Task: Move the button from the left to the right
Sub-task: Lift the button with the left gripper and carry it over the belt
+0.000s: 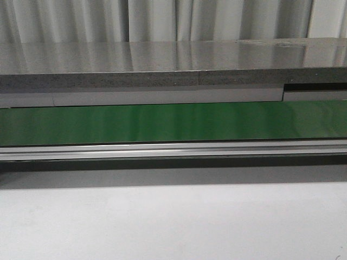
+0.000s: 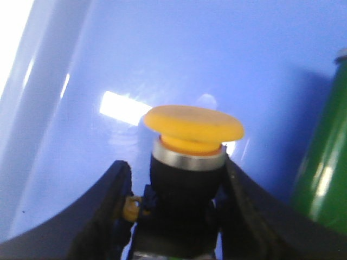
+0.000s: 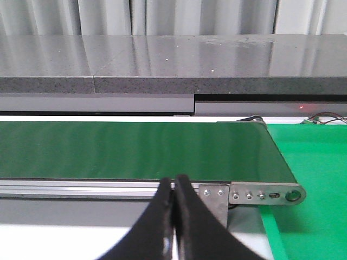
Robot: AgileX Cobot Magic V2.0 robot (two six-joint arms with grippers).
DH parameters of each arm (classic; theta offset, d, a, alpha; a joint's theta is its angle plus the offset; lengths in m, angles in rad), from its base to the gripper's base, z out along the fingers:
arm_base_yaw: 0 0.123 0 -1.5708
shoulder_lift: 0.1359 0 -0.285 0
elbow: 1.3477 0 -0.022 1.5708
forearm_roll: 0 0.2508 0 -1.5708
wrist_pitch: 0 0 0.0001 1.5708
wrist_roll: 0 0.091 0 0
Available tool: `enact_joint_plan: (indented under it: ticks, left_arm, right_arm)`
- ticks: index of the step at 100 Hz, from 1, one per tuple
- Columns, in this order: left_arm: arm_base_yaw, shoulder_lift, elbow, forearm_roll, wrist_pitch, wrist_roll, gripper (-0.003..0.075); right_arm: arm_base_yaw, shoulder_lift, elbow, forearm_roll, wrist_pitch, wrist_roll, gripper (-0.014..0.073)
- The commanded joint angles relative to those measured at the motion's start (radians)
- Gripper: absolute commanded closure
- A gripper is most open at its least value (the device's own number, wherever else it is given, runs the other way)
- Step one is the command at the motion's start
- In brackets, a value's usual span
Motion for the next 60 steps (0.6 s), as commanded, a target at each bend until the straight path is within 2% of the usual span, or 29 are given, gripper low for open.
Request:
enact_joint_plan:
  ticks: [1, 36, 60]
  left_arm:
    - [-0.035, -0.079, -0.054, -0.037, 0.019, 0.023, 0.068]
    - [-0.18, -0.096, -0.061, -0.046, 0.1, 0.049, 0.068]
    - [-0.219, -0.096, -0.061, -0.046, 0.102, 0.074, 0.067]
  right_arm:
    - [-0.005, -0.022, -0.016, -0.014, -0.074, 0.001, 0.0662]
    - [-0.005, -0.022, -0.016, -0.014, -0.074, 0.001, 0.0662]
    - [-0.005, -0.022, -0.016, -0.014, -0.074, 0.001, 0.0662]
